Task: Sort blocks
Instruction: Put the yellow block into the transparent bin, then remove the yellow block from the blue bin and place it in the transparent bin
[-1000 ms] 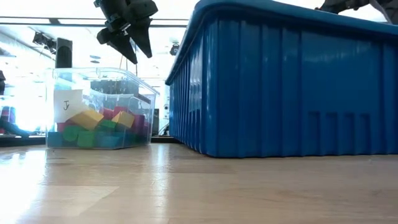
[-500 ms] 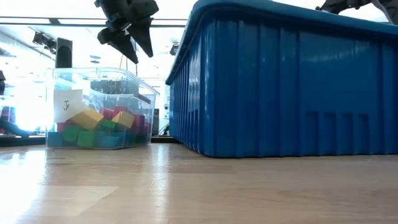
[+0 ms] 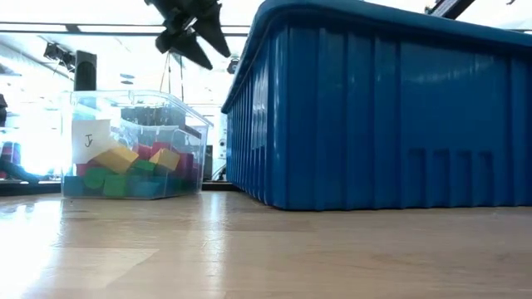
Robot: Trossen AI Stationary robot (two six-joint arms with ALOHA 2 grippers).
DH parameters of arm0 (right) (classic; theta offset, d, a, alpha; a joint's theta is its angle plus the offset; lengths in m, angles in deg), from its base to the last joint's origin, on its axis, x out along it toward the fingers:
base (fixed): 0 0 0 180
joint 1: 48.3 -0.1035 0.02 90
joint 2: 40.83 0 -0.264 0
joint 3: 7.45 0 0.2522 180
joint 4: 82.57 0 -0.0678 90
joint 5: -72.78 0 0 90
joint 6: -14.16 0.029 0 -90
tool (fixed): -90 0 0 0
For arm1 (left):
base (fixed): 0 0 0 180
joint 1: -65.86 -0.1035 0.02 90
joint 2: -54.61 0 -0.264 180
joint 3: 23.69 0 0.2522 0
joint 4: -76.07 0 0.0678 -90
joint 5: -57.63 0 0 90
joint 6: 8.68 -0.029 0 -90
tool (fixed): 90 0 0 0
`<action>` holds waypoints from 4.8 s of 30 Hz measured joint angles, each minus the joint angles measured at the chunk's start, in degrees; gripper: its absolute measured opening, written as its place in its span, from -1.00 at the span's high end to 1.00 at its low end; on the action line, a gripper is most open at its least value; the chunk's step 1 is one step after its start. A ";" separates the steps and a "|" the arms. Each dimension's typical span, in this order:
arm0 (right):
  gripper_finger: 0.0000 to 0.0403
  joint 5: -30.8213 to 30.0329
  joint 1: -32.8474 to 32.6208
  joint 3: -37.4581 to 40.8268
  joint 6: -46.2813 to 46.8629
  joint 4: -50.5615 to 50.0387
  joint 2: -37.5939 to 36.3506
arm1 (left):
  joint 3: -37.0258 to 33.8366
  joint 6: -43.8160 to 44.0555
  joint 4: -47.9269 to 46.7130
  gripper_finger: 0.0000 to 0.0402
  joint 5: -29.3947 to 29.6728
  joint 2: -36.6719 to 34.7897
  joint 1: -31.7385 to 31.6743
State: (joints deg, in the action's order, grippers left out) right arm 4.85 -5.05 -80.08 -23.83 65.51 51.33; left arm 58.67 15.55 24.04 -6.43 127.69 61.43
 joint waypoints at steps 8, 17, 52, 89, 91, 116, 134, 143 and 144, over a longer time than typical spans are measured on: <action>0.37 3.72 -3.64 -0.11 10.32 4.73 -14.38 | 0.00 -15.58 14.88 -0.59 0.34 0.02 0.30; 0.37 3.61 -13.21 -0.16 32.68 25.42 -16.91 | 2.10 -20.15 22.80 -0.59 0.51 -0.17 0.33; -0.12 -5.53 -28.53 -41.64 45.26 41.76 31.58 | 17.18 -30.38 14.22 -0.59 10.40 -4.94 0.31; -0.26 -25.53 -8.53 -26.29 15.28 -51.08 0.50 | -0.59 -18.00 15.44 -0.59 6.58 -5.11 0.31; -0.26 -28.35 -8.53 -23.80 16.11 -50.94 0.50 | -2.70 -17.76 17.06 -0.59 6.56 -5.09 0.31; -0.13 -43.89 -4.87 7.85 -26.58 -19.53 0.46 | -6.99 -17.54 24.79 -0.59 6.40 -4.87 0.31; 0.37 -47.03 -1.91 7.82 -16.93 -20.35 0.47 | -6.99 -16.03 25.12 -0.59 6.38 -4.87 0.33; 0.37 -41.40 -3.24 2.58 -8.97 -25.01 -1.53 | -6.97 -15.59 25.23 -0.59 6.38 -4.87 0.42; 0.37 -40.30 -3.58 0.93 -7.79 -25.89 -2.29 | -6.97 -15.22 25.23 -0.59 6.38 -4.87 0.42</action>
State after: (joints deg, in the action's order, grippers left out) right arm -35.45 -8.63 -79.15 -31.62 39.61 49.04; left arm 51.70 0.33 49.27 -0.05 122.81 61.85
